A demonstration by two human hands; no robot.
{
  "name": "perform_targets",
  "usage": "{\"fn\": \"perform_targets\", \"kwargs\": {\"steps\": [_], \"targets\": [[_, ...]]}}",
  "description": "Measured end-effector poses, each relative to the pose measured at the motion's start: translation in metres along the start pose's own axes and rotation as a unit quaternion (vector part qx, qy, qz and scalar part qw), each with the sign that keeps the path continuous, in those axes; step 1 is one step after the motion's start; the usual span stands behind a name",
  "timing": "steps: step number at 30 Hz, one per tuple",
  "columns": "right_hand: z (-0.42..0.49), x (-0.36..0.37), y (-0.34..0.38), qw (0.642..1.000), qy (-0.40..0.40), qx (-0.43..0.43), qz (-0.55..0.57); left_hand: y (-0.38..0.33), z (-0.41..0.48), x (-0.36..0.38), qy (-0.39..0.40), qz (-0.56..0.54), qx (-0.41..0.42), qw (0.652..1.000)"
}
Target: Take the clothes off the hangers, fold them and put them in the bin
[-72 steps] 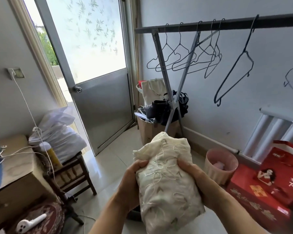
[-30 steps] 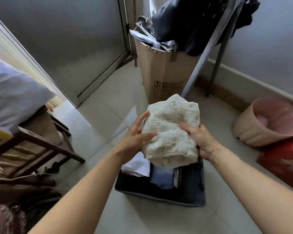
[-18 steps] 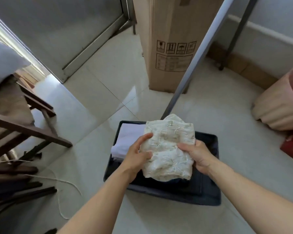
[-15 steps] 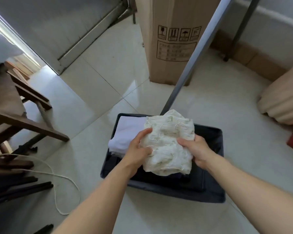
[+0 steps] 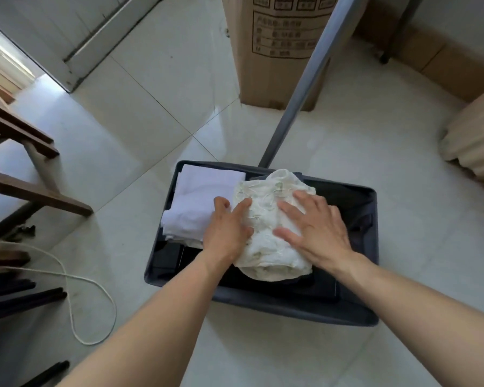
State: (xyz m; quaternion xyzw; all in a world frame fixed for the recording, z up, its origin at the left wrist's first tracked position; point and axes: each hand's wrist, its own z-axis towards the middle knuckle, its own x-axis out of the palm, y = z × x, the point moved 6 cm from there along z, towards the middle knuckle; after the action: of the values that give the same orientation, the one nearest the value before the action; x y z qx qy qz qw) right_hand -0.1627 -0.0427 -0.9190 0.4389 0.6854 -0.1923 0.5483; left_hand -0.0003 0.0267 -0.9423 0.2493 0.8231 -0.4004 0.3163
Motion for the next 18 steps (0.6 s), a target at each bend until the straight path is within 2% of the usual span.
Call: {"fn": "perform_targets", "kwargs": {"steps": [2, 7, 13, 15, 18], "targets": [[0.003, 0.014, -0.008, 0.997, 0.075, 0.028, -0.003, -0.002, 0.009, 0.003, 0.006, 0.067, -0.009, 0.998], [0.011, 0.026, -0.015, 0.992, 0.109, 0.069, 0.002, -0.011, 0.019, 0.023, 0.051, 0.161, -0.031, 0.985], [-0.007, 0.003, -0.006, 0.991, 0.114, 0.069, 0.035, -0.024, 0.001, 0.010, 0.127, 0.120, -0.040, 0.984], [-0.017, -0.008, -0.002, 0.988, 0.125, 0.071, 0.049, -0.029, -0.002, 0.002, 0.151, 0.123, -0.068, 0.979], [-0.032, -0.026, 0.003, 0.989, 0.083, 0.083, 0.091, -0.040, -0.014, -0.013, 0.151, 0.096, -0.074, 0.981]]}}
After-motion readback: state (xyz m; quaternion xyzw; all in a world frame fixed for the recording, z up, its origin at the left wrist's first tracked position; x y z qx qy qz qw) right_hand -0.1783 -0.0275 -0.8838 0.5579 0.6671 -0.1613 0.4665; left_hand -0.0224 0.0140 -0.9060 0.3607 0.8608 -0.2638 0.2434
